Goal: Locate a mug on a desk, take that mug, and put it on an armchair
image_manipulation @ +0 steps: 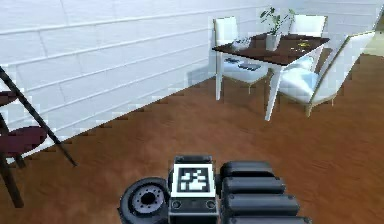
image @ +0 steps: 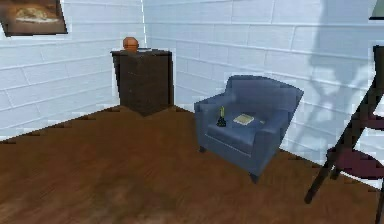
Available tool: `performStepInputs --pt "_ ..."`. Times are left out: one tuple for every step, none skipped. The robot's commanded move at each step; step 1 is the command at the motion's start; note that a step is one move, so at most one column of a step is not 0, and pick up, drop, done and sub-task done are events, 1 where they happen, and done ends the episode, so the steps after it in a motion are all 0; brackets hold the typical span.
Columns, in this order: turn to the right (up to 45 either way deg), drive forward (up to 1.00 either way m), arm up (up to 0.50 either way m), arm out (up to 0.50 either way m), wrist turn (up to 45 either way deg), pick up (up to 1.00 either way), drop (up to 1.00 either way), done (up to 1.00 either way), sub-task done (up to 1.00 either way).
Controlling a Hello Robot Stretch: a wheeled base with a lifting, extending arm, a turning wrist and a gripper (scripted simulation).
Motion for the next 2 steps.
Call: performStepInputs --pt "-3.0 0.0 0.0 0.0 0.0 0.0 0.0 0.0 0.0" --pt "0.0 1.0 0.0 0.0 0.0 0.0 0.0 0.0 0.0"
